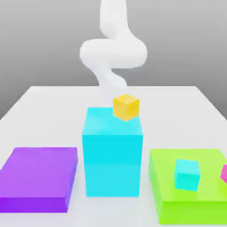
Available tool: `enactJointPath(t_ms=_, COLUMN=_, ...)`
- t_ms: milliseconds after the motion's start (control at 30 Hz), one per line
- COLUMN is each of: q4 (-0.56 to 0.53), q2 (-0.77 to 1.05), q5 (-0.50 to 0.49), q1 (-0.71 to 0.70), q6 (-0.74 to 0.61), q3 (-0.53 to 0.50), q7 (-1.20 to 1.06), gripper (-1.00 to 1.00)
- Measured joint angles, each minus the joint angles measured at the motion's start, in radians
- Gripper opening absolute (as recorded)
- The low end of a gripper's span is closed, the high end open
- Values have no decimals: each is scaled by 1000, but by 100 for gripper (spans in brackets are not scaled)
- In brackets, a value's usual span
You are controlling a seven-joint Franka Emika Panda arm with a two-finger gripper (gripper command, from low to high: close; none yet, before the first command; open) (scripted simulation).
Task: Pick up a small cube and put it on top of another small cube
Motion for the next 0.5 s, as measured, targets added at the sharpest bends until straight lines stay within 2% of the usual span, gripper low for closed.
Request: enactJointPath(t_ms=500, q4=146, q2=550, q5=-80, q1=-175, q6=77, q3=-56, q7=215, gripper=0)
